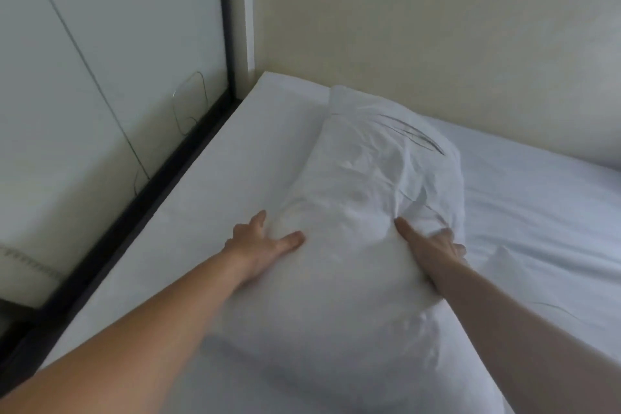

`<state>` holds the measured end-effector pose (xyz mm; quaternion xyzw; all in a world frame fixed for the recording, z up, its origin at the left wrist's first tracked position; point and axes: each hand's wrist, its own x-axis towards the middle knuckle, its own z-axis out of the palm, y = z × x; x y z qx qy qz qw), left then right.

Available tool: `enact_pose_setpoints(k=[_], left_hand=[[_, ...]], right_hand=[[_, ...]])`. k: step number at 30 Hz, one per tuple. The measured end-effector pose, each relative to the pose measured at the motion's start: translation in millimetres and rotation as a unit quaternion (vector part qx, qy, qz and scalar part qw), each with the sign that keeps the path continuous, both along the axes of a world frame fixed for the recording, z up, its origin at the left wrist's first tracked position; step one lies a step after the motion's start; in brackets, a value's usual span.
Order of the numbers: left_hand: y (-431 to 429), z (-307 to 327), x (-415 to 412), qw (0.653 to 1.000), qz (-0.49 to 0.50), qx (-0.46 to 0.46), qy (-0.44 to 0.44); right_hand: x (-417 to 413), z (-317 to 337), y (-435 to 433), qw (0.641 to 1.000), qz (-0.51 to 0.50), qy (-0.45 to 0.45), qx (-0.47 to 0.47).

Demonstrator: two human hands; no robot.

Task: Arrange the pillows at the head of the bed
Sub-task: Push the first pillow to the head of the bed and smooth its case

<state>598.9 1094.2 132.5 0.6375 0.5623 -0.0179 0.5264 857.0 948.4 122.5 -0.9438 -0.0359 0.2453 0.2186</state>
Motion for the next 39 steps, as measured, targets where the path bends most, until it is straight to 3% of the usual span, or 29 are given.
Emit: enact_pose_setpoints(k=[4, 9, 13, 16, 18, 21, 22, 24, 26, 28, 30, 35, 39], left_hand=[[-8.4, -14.9, 5.1, 0.982, 0.112, -0.122, -0.096], [-14.6, 17.0, 24.3, 0.96, 0.192, -0.075, -0.19], [-4.3, 116.7, 45.9, 0.943, 0.124, 0.028, -0.307], [-2.2, 194.2, 57.7, 0.925, 0.015, 0.129, -0.358], [-11.2, 225.0, 66.6, 0.916, -0.069, 0.262, -0.298], [-46.5, 218.3, 81.5, 0.86, -0.219, 0.451, -0.09], [-60.9, 203.5, 87.0, 0.856, -0.261, 0.444, -0.049], [-74.4, 172.7, 94.1, 0.899, -0.315, 0.304, -0.026], [-60.2, 152.0, 93.5, 0.946, -0.255, 0.185, -0.075], [-28.9, 125.0, 86.5, 0.96, -0.169, 0.219, -0.054], [-6.3, 87.3, 69.5, 0.955, -0.149, 0.255, 0.038], [18.1, 18.4, 35.6, 0.897, -0.161, 0.39, 0.129], [57.9, 11.8, 3.0, 0.954, -0.023, 0.235, 0.183]], right_hand=[[11.0, -6.3, -19.2, 0.998, -0.054, 0.027, 0.024], [7.4, -3.3, -32.2, 0.99, -0.06, 0.064, 0.112], [-8.5, 7.8, -3.5, 0.967, -0.04, 0.094, 0.232], [-43.3, 22.8, 31.1, 0.93, -0.01, 0.181, 0.319], [-61.7, 34.1, 55.2, 0.918, 0.045, 0.226, 0.322], [-57.3, 45.8, 73.1, 0.922, 0.098, 0.212, 0.309], [-46.9, 49.9, 69.7, 0.921, 0.078, 0.203, 0.323], [-22.8, 60.7, 50.6, 0.91, 0.001, 0.216, 0.354], [0.9, 64.0, 25.3, 0.9, -0.059, 0.247, 0.354], [14.7, 59.8, 5.5, 0.903, -0.072, 0.267, 0.33], [15.8, 48.9, -6.7, 0.914, -0.063, 0.266, 0.3], [3.9, 21.6, -4.4, 0.95, -0.023, 0.234, 0.205], [-0.2, 3.9, -7.1, 0.951, -0.007, 0.263, 0.164]])
